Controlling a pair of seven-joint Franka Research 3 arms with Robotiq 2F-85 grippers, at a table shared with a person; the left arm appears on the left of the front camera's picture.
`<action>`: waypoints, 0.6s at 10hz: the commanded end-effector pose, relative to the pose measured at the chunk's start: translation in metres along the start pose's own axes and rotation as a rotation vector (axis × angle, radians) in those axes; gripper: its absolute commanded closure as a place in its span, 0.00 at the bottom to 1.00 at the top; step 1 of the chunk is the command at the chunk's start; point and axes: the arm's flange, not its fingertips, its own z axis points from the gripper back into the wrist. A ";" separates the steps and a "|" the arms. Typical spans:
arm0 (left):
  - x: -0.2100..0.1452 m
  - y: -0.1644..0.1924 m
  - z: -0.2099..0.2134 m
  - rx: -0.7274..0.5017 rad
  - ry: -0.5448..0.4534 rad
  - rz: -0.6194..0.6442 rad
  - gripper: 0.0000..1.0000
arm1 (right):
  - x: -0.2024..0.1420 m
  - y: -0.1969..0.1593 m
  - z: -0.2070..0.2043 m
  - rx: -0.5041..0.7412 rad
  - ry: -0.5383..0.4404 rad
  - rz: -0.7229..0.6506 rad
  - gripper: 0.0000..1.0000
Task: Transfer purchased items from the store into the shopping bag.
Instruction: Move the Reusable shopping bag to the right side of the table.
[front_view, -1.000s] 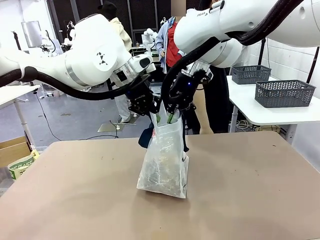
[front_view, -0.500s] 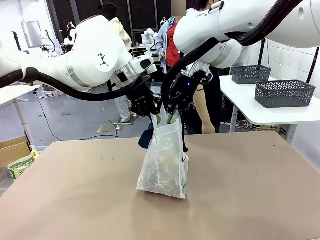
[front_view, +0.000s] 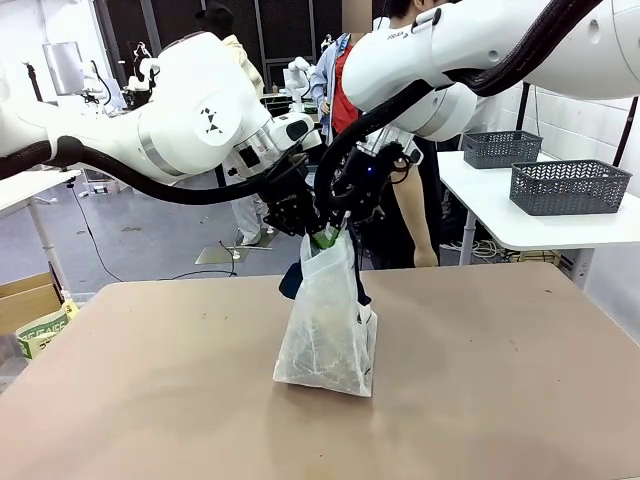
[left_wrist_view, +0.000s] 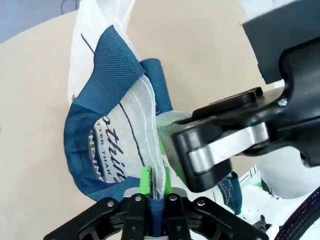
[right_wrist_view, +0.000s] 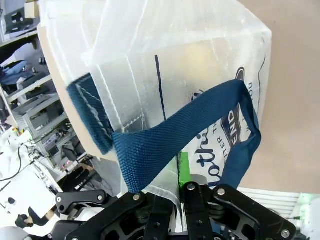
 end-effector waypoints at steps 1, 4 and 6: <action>-0.001 0.000 0.006 -0.049 0.027 -0.019 0.42 | 0.004 0.012 -0.001 -0.019 -0.025 -0.021 1.00; -0.002 -0.002 0.012 -0.115 0.041 -0.035 0.00 | 0.003 0.013 -0.003 -0.038 -0.031 -0.016 1.00; -0.004 0.002 0.012 -0.190 0.051 -0.033 0.00 | 0.004 0.014 -0.005 -0.040 -0.024 -0.012 1.00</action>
